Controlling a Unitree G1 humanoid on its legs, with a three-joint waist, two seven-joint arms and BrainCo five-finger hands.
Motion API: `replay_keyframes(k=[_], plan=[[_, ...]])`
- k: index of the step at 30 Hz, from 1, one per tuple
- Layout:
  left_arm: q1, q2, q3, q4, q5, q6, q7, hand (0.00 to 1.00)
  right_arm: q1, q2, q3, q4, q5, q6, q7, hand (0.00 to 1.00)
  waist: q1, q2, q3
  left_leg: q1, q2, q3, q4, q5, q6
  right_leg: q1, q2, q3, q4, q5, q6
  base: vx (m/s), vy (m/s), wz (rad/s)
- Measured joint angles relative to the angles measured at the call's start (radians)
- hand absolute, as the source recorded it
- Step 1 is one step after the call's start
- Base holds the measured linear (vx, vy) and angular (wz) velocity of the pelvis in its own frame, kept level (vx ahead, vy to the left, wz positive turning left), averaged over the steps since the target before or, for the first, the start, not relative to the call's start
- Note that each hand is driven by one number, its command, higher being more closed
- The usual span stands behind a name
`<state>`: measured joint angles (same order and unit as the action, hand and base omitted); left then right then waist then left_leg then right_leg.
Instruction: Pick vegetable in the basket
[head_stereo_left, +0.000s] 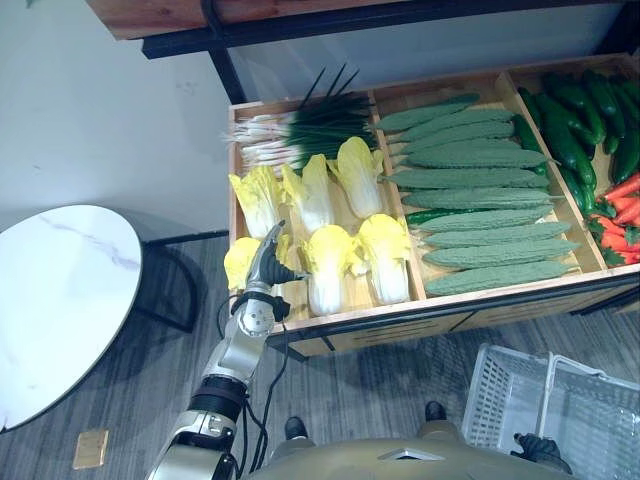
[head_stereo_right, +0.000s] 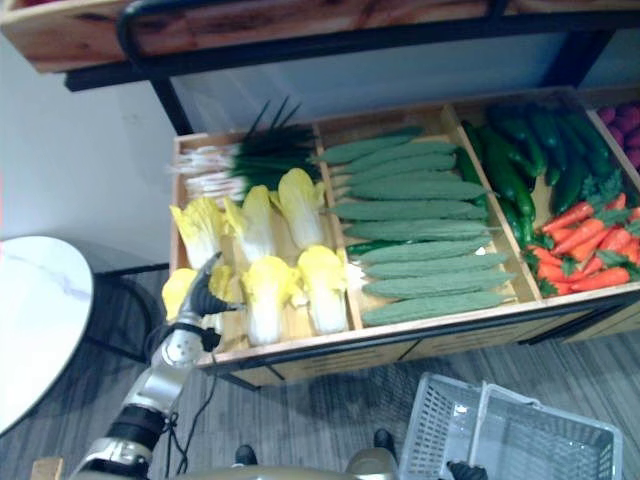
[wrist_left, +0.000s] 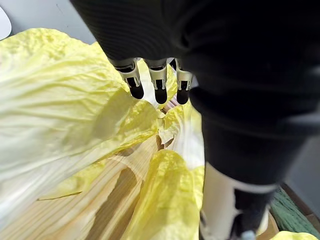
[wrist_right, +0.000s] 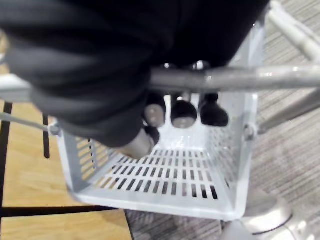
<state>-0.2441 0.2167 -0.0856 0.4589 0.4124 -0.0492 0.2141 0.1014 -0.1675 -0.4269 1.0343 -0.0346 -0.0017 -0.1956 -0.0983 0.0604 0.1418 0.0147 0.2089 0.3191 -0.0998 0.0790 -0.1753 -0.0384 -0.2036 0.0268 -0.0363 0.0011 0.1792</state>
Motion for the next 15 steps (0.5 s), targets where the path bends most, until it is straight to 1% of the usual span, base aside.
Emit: replay_keyframes(k=[2, 4, 6, 7, 10, 12, 13, 14, 15], plan=[[-0.021, 0.003, 0.009, 0.013, -0.001, 0.003, 0.013, 0.0, -0.025, 0.0, -0.016, -0.006, 0.001, 0.0, -0.007, 1.0, -0.005, 0.0, 0.028, -0.009, 0.0, 0.016, 0.0, 0.003, 0.004, -0.026, 0.002, 0.02, 0.004, 0.01, 0.0, -0.1, -0.006, -0.27], [-0.028, 0.003, 0.009, 0.018, -0.013, 0.002, 0.024, 0.0, -0.028, 0.0, -0.034, -0.02, 0.002, -0.003, -0.01, 1.0, -0.009, 0.005, 0.043, -0.016, -0.001, 0.03, 0.0, 0.003, 0.004, -0.045, 0.003, 0.034, 0.005, 0.015, 0.0, -0.06, -0.006, -0.24], [-0.037, 0.003, 0.009, 0.018, -0.047, 0.002, 0.032, 0.0, -0.032, 0.001, -0.039, -0.029, 0.011, -0.005, -0.015, 1.0, -0.017, 0.009, 0.052, -0.027, -0.001, 0.036, 0.0, 0.005, 0.005, -0.062, 0.003, 0.042, 0.006, 0.018, 0.001, -0.03, -0.006, -0.12], [-0.053, 0.003, 0.009, 0.023, -0.055, -0.001, 0.033, 0.0, -0.04, 0.001, -0.048, -0.035, 0.013, -0.005, -0.02, 1.0, -0.022, 0.013, 0.068, -0.031, -0.001, 0.036, 0.0, 0.007, 0.006, -0.068, 0.004, 0.044, 0.009, 0.02, 0.001, -0.03, -0.009, -0.07], [-0.111, 0.004, 0.009, 0.063, -0.091, -0.017, 0.035, 0.0, -0.075, 0.001, -0.076, -0.035, 0.018, -0.004, -0.034, 1.0, -0.02, 0.014, 0.107, -0.038, -0.002, 0.059, 0.0, 0.008, 0.006, -0.1, 0.006, 0.068, 0.022, 0.023, 0.003, -0.03, -0.007, -0.18], [-0.144, 0.004, 0.008, 0.106, -0.118, -0.026, 0.04, 0.0, -0.091, 0.001, -0.076, -0.038, 0.021, -0.005, -0.042, 1.0, -0.024, 0.016, 0.123, -0.049, -0.003, 0.062, 0.0, 0.009, 0.007, -0.116, 0.006, 0.073, 0.024, 0.025, 0.004, -0.02, -0.005, -0.11], [-0.164, 0.003, 0.011, 0.127, -0.137, -0.04, 0.063, 0.0, -0.102, 0.001, -0.078, -0.038, 0.021, -0.005, -0.047, 1.0, -0.024, 0.017, 0.127, -0.066, -0.003, 0.063, 0.0, 0.014, 0.008, -0.136, 0.007, 0.076, 0.028, 0.027, 0.005, 0.0, 0.0, 0.0], [-0.181, 0.004, 0.011, 0.128, -0.16, -0.051, 0.078, 1.0, -0.112, 0.0, -0.08, -0.038, 0.021, -0.005, -0.05, 1.0, -0.021, 0.017, 0.143, -0.072, -0.003, 0.063, 0.0, 0.017, 0.009, -0.144, 0.008, 0.078, 0.03, 0.029, 0.005, 0.0, 0.0, 0.0], [-0.19, 0.004, 0.011, 0.134, -0.167, -0.056, 0.083, 1.0, -0.117, -0.001, -0.081, -0.038, 0.021, -0.005, -0.052, 1.0, -0.02, 0.017, 0.152, -0.073, -0.003, 0.063, 0.0, 0.018, 0.009, -0.145, 0.008, 0.078, 0.032, 0.029, 0.006, 0.0, 0.0, 0.0]])
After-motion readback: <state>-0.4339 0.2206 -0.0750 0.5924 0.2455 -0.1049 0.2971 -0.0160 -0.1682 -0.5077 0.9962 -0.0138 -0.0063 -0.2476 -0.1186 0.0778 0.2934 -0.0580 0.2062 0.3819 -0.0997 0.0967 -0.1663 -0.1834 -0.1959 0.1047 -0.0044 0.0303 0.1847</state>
